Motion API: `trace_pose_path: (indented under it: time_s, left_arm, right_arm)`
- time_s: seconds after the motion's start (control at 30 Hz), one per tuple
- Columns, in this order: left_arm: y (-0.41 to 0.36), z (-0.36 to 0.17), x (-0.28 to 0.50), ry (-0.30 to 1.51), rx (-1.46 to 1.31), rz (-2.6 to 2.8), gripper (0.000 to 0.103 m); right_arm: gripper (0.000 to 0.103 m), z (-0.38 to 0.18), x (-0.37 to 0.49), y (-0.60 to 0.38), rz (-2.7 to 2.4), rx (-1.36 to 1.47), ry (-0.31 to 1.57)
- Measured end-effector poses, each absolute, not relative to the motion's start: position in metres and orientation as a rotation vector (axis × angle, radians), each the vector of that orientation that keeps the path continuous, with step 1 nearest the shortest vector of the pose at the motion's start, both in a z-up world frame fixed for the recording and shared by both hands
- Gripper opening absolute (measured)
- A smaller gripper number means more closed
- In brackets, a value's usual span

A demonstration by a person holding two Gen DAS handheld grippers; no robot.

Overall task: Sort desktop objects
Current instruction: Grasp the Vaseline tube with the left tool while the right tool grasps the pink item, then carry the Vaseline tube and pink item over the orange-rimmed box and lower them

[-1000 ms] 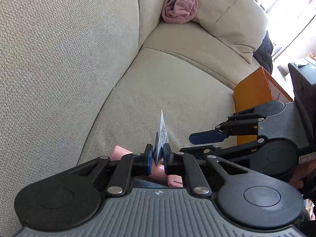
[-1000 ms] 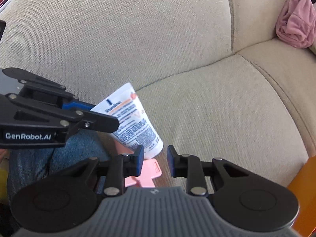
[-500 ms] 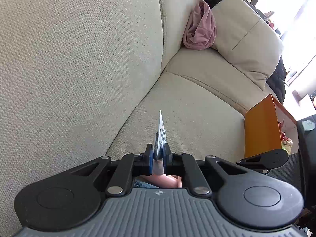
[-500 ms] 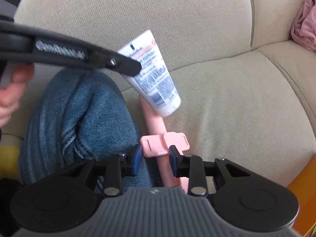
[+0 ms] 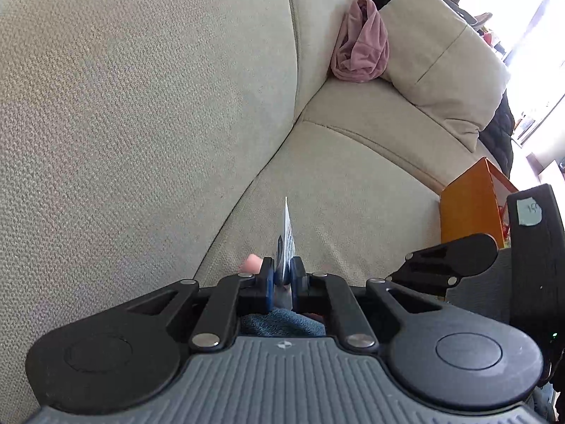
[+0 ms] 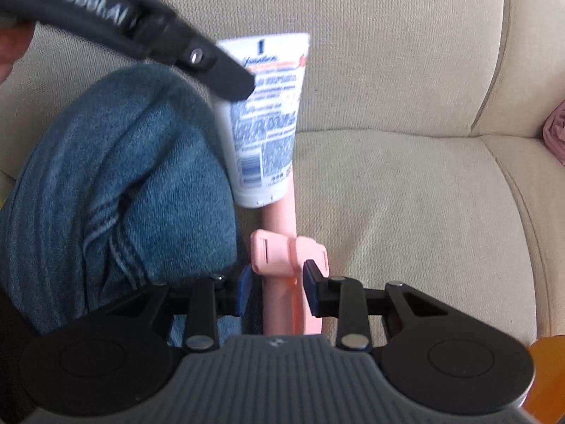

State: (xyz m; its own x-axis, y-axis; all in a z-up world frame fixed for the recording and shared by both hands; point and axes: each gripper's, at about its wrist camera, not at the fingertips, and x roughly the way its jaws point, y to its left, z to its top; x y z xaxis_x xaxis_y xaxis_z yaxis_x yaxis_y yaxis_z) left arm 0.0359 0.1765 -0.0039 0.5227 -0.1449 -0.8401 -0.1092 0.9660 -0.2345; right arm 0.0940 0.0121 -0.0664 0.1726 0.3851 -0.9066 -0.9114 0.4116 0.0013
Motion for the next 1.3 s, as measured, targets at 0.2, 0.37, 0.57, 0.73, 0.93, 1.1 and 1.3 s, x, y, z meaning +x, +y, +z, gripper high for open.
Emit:
trace_pose_path:
  time_s: [0.2, 0.37, 0.57, 0.73, 0.93, 1.1, 1.3]
  left_arm:
    - [0.180, -0.005, 0.028, 1.045, -0.270, -0.017, 0.010]
    - [0.186, 0.004, 0.021, 0.978, -0.311, 0.009, 0.009]
    - [0.186, 0.022, 0.015, 0.925, -0.311, 0.013, 0.009]
    - [0.180, 0.040, 0.010, 0.884, -0.292, -0.004, 0.009]
    - [0.162, 0.064, 0.000, 0.841, -0.261, -0.069, 0.009]
    - [0.130, 0.079, 0.004, 0.815, -0.220, -0.146, 0.009]
    - [0.097, 0.086, 0.006, 0.811, -0.180, -0.222, 0.009]
  right_arm:
    - [0.014, -0.063, 0.090, 0.018, 0.991, -0.662, 0.979]
    - [0.007, -0.049, 0.079, 0.001, 0.913, -0.692, 0.908]
    - [0.005, -0.034, 0.087, -0.019, 0.866, -0.664, 0.896]
    - [0.005, -0.007, 0.081, -0.036, 0.873, -0.656, 0.857]
    - [0.005, 0.048, 0.064, -0.069, 0.902, -0.633, 0.792]
    - [0.005, 0.082, 0.044, -0.101, 0.886, -0.656, 0.755]
    - [0.005, 0.111, 0.032, -0.139, 0.838, -0.690, 0.758]
